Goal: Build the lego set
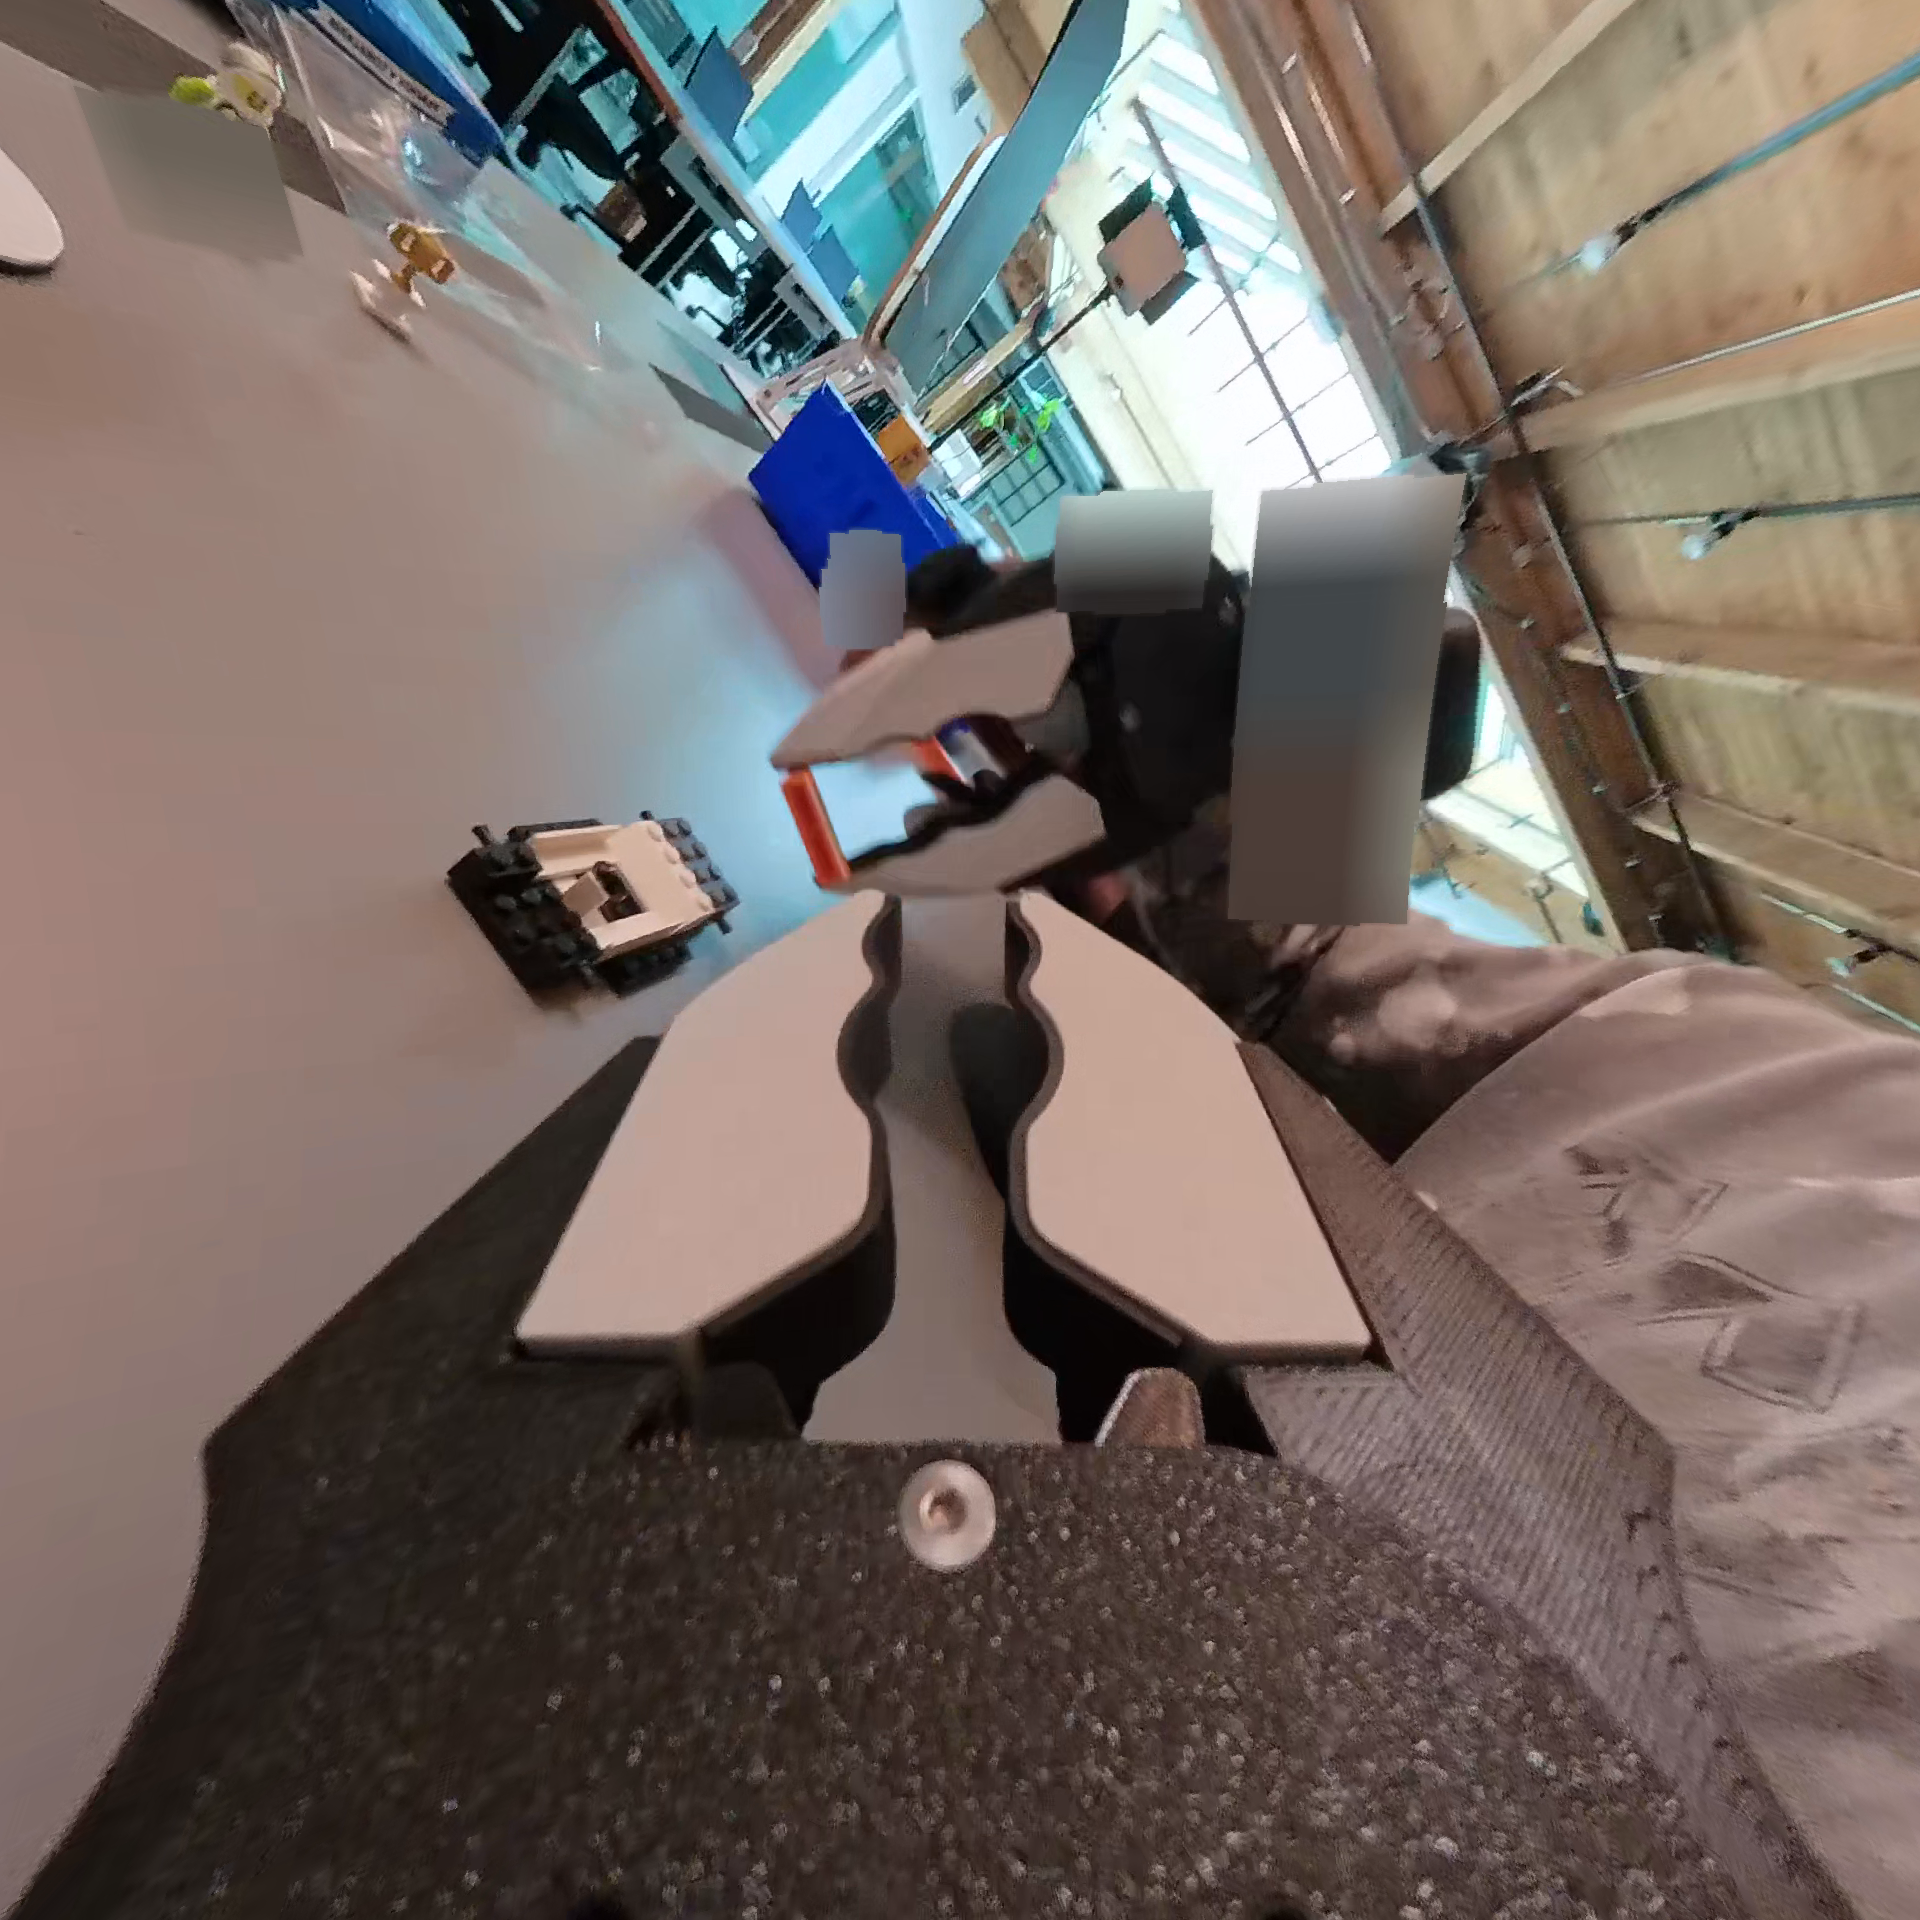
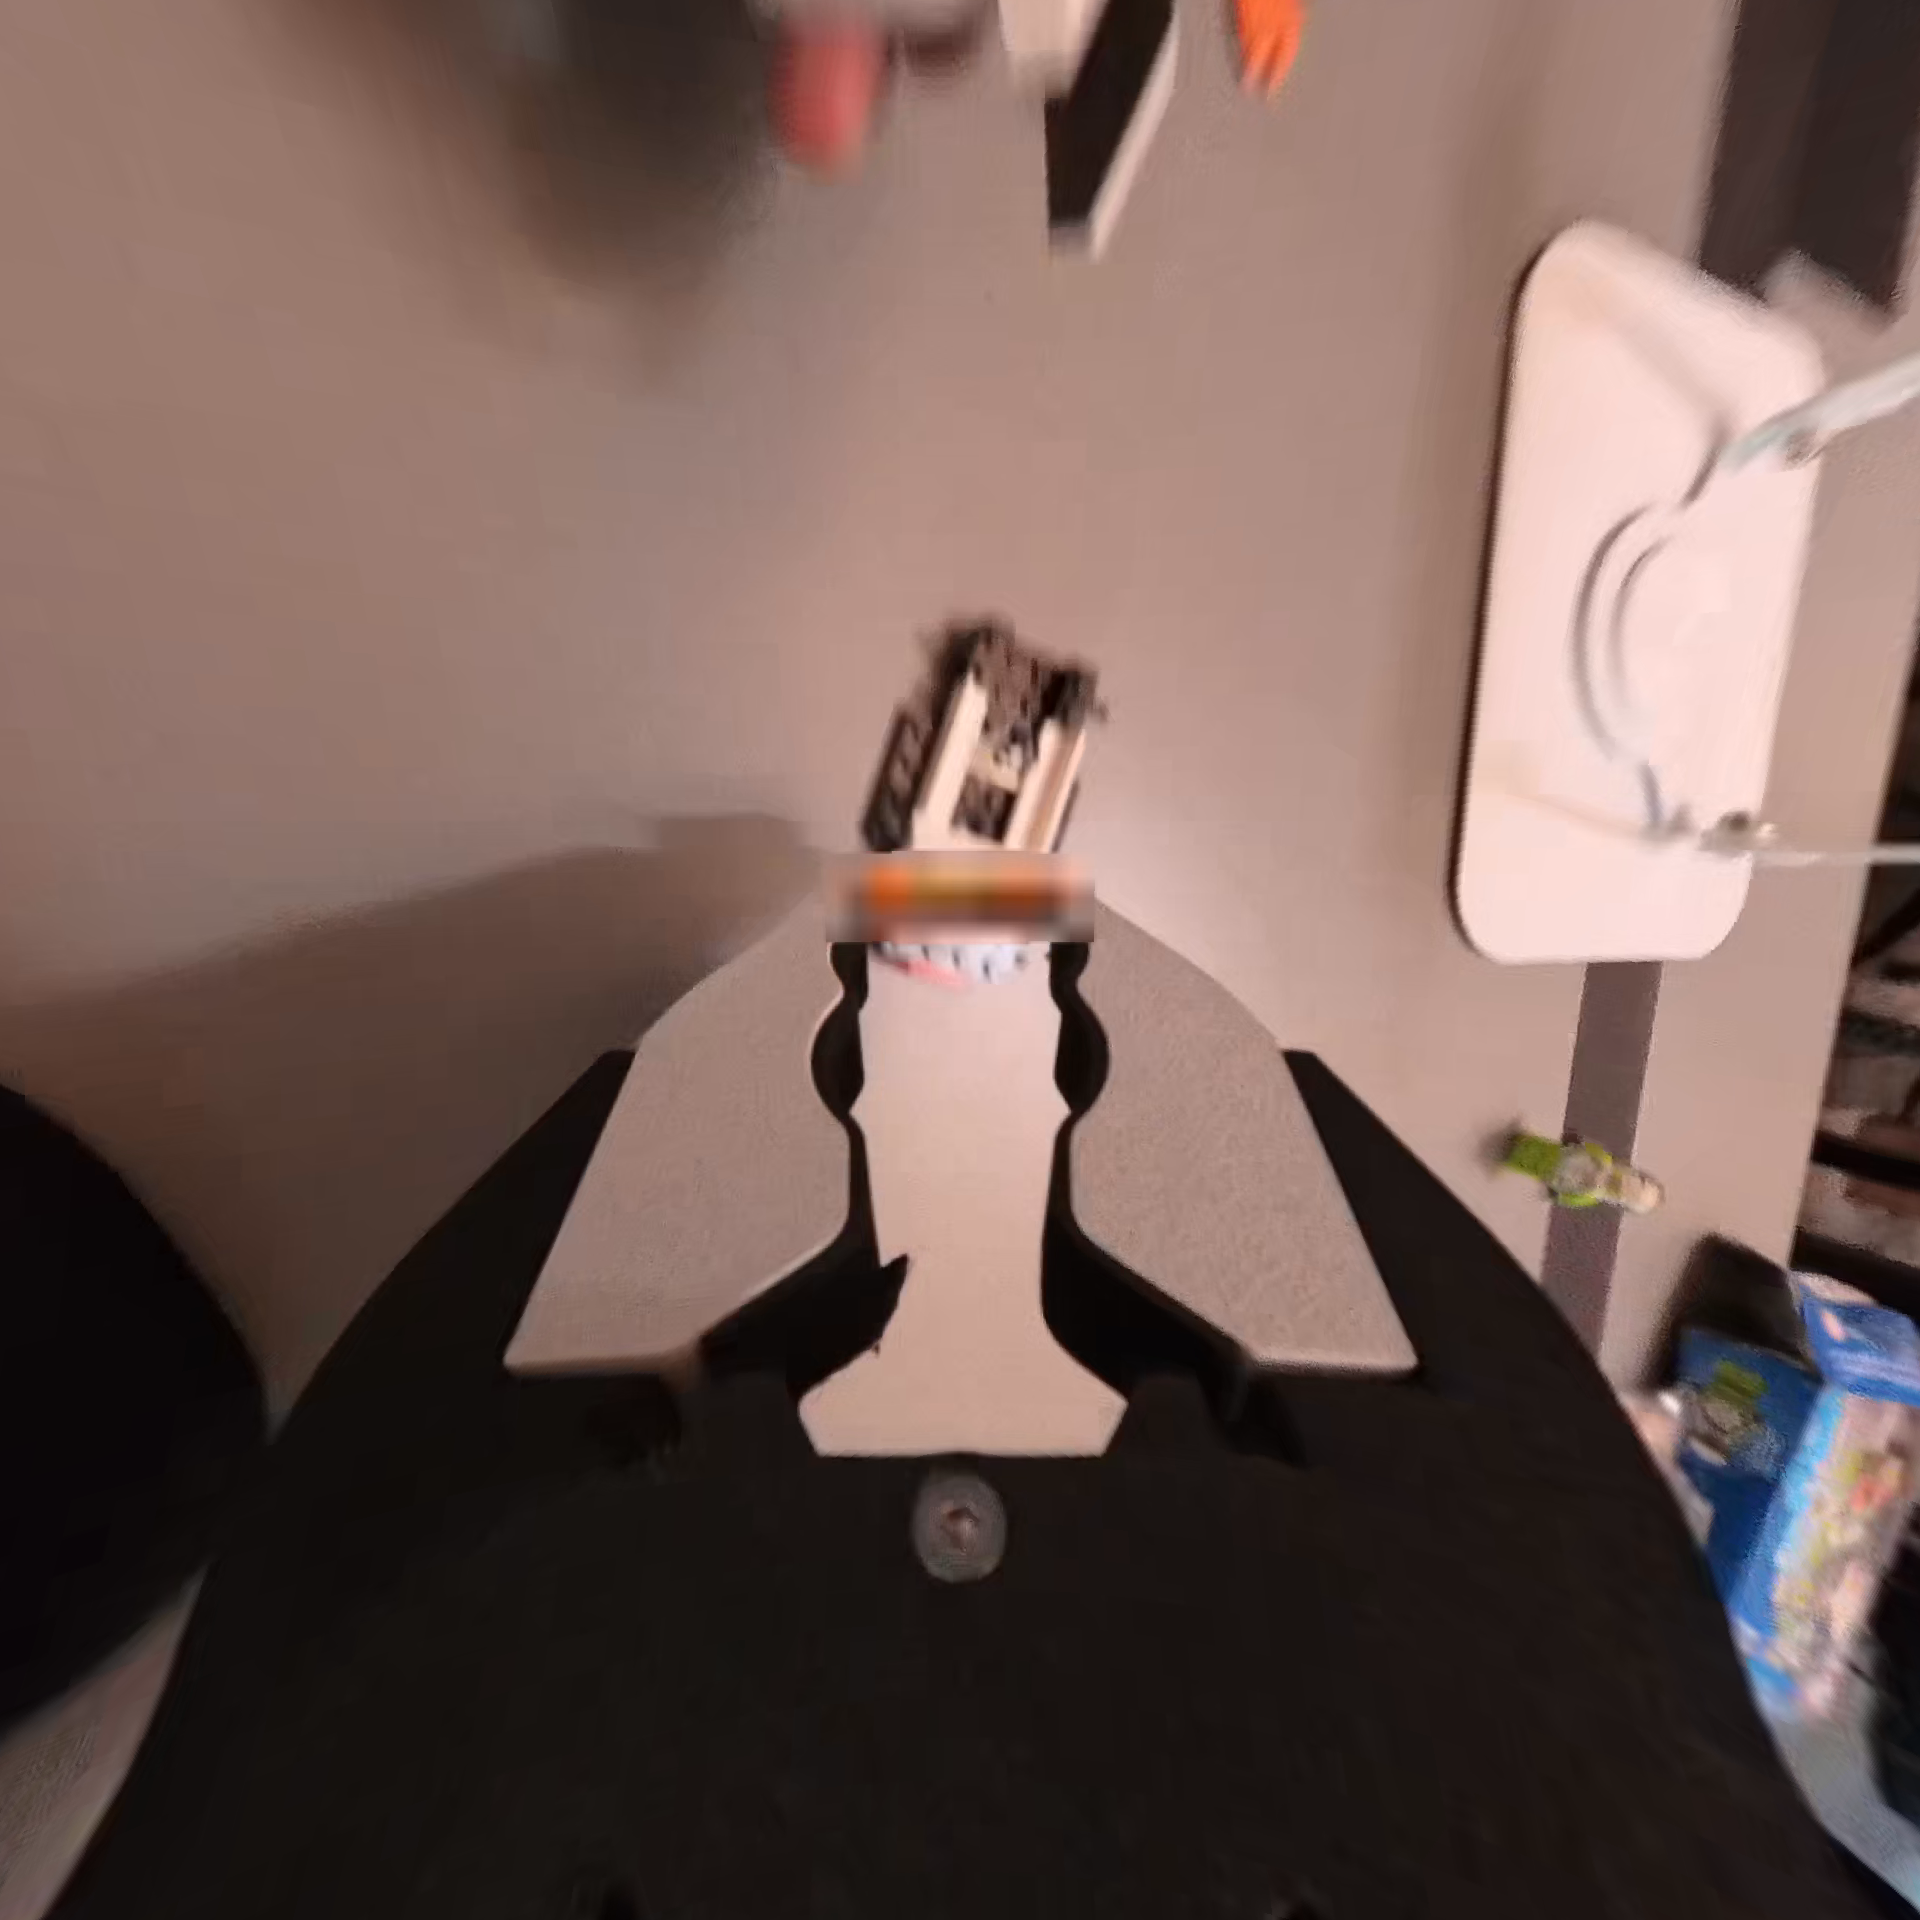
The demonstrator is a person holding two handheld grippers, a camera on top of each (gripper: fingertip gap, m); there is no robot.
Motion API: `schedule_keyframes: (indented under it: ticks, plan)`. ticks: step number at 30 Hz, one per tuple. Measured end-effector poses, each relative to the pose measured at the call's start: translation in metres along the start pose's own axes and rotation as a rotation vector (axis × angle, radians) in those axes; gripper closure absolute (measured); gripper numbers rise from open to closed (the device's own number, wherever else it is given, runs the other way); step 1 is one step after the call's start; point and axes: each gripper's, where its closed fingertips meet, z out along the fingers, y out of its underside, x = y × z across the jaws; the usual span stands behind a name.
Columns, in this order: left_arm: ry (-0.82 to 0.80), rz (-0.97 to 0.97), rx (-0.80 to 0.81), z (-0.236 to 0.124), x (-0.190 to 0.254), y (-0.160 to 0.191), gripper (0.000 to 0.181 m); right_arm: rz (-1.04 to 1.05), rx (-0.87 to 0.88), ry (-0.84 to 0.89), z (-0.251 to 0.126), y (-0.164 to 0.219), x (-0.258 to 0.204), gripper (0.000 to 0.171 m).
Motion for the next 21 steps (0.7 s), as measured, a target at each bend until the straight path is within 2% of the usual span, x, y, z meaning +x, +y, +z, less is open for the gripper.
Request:
schedule_keyframes:
  ticks: [3, 6, 11, 17, 21]
  plan:
    - [-0.022, 0.017, -0.036, 0.003, -0.004, 0.009, 0.164, -0.080, -0.158, -0.047, 0.007, 0.034, 0.019, 0.137]
    - [-0.041, 0.041, -0.058, 0.004, -0.006, 0.013, 0.164, -0.146, -0.275, -0.147, 0.015, 0.051, 0.036, 0.137]
    - [-0.093, 0.100, -0.079, 0.002, -0.013, 0.018, 0.165, -0.211, -0.366, -0.311, 0.041, 0.050, 0.053, 0.137]
    - [-0.103, 0.126, -0.093, 0.001, -0.014, 0.020, 0.165, -0.281, -0.478, -0.361, 0.058, 0.057, 0.063, 0.137]
    - [-0.111, 0.150, -0.114, 0.002, -0.017, 0.021, 0.165, -0.270, -0.482, -0.358, 0.058, 0.060, 0.064, 0.137]
